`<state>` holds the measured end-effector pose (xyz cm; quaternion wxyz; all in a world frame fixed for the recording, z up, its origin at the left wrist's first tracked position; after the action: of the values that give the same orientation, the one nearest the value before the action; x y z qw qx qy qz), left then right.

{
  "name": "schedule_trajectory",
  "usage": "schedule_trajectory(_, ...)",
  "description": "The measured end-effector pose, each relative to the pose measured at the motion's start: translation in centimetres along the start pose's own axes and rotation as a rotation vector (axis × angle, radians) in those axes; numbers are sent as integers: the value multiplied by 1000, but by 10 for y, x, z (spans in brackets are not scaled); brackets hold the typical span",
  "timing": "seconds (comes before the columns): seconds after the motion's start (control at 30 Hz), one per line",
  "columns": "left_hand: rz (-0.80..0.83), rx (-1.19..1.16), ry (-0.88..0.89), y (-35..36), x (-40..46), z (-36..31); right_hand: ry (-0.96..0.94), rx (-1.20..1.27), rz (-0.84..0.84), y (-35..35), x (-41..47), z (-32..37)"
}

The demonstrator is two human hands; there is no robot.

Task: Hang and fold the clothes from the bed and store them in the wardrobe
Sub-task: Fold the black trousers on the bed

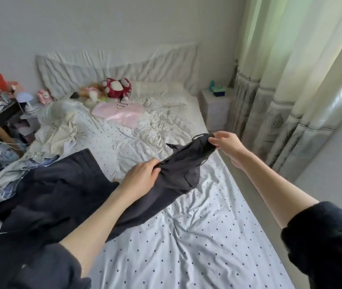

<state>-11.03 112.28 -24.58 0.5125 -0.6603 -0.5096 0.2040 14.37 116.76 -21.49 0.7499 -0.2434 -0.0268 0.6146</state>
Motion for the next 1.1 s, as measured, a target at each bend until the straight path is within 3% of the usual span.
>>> schedule_trajectory(0.3, 698, -60, 65, 214, -112, -36, 570, -278, 123, -3, -53, -269)
schedule_trajectory(0.57, 1002, -124, 81, 286, -164, -28, 772, -398, 204, 21, -86, -355)
schedule_trajectory(0.63, 994, -193, 76, 294, -164, -21, 758, -541, 150, 27, -78, -362)
schedule_trajectory(0.7, 884, -212, 124, 288, -153, -13, 701, -701, 44, 32, -65, -358)
schedule_trajectory(0.83, 358, -87, 315, 259, -102, 24, 417, -753, -150, 60, -22, -336)
schedule_trajectory(0.9, 221, 47, 271, 248, -71, 60, 271, -803, -157, 82, 6, -325)
schedule_trajectory(1.03, 309, 235, 31, 241, -17, 138, 18, -854, -117, 124, 57, -303)
schedule_trajectory(1.1, 454, 148, -146, 243, -4, 163, -59, -890, -76, 141, 79, -292)
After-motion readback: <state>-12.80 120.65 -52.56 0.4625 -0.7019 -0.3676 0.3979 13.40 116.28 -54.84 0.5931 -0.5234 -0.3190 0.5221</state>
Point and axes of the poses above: each hand's wrist, its own x-axis towards the middle knuckle, its own y-axis out of the palm, z = x × y, the point moved 3 cm from there along x, towards the middle knuckle, and after that the axes turned 10 degrees about y, right-handed, at the moved point
